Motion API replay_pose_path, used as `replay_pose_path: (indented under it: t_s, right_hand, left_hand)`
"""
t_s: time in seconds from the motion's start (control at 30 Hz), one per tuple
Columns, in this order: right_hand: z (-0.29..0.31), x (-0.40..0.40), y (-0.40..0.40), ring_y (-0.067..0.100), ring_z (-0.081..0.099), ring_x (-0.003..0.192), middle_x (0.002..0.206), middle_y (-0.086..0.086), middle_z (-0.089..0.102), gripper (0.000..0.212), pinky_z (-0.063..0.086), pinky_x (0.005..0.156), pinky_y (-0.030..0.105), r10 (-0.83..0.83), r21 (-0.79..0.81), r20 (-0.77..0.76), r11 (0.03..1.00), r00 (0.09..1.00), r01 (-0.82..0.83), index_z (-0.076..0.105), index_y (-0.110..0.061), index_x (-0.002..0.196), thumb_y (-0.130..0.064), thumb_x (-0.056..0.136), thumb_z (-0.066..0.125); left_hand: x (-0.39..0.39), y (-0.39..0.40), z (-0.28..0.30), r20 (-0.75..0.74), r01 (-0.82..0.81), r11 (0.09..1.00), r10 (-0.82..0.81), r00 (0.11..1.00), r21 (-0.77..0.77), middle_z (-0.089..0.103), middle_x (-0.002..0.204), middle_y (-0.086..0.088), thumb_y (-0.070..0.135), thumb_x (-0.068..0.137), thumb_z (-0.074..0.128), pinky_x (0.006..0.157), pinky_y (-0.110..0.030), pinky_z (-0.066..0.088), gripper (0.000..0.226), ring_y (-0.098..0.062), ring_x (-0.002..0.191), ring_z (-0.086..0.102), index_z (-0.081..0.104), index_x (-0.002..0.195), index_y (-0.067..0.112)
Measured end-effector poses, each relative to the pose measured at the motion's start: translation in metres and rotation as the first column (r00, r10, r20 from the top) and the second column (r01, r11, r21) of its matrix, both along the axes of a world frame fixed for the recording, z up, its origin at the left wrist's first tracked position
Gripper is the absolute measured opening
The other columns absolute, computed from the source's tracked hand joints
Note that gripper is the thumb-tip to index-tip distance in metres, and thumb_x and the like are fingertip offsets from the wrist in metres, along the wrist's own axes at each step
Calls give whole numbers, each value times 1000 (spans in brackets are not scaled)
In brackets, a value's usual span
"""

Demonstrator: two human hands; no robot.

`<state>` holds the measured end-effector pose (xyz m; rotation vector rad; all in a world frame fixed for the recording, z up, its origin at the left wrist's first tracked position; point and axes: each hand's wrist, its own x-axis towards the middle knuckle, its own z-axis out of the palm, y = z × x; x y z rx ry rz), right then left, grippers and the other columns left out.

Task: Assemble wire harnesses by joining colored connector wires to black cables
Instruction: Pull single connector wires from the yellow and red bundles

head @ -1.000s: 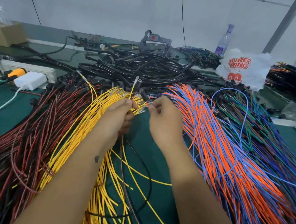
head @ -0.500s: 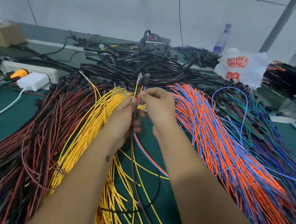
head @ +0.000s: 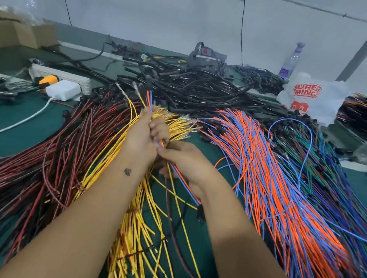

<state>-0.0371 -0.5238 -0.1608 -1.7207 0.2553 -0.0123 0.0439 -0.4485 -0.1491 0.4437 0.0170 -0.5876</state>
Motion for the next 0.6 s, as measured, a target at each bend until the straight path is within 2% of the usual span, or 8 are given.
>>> replay_pose_path:
  t_s: [0.03,0.07,0.1,0.2,0.3,0.47,0.6]
  right_hand:
    - [2,-3,1,13,53,47,64,4,59,12,46,50,22,32,34,6,999,999,-32,61,-12,94,-22,97,54]
    - [4,-6,2,10,51,43,57,0,58,10,43,44,19,37,54,26,998,999,-39,59,-15,94,-22,99,53]
    - [6,-7,1,8,47,40,51,-4,53,9,40,41,18,23,60,55,998,998,-26,58,-17,93,-21,99,52]
    - [10,-11,-3,4,36,42,46,-13,40,17,31,39,15,25,68,88,997,996,-31,60,-17,92,-11,100,46]
    - [12,-23,-13,3,32,42,54,-7,35,24,29,38,16,108,89,-9,990,994,-106,64,-12,97,-2,98,43]
    - [17,-45,-41,11,36,42,58,2,39,21,33,44,20,174,-99,-237,974,956,-202,65,-12,101,-9,100,44]
    - [28,-57,-50,15,39,43,56,-1,36,22,33,45,21,197,-261,-323,922,926,-287,64,-10,104,-14,102,43]
  left_hand:
    - [3,1,4,-51,47,991,-54,997,-129,28,43,7,37,103,34,33,-14,13,35,-4,29,23,46,75,19]
    - [5,1,8,-53,72,978,-83,995,-194,28,43,7,37,102,35,32,-15,15,35,-5,28,24,46,74,19]
    - [7,1,13,-21,79,977,-85,996,-198,28,44,6,37,102,36,32,-14,15,34,-5,29,24,47,75,18]
    - [14,3,31,100,52,998,-49,994,-24,27,44,6,32,103,35,30,-14,16,29,-5,31,21,47,82,18]
    - [25,10,44,192,-32,976,-10,981,215,24,42,8,26,105,34,31,-15,12,26,-4,31,17,45,82,19]
    - [54,44,46,322,-251,824,89,943,508,22,43,8,18,103,29,29,-14,13,28,-2,29,17,42,78,20]
    - [71,67,52,475,-407,677,96,875,613,21,38,10,17,101,29,33,-11,13,30,-4,29,15,46,76,19]
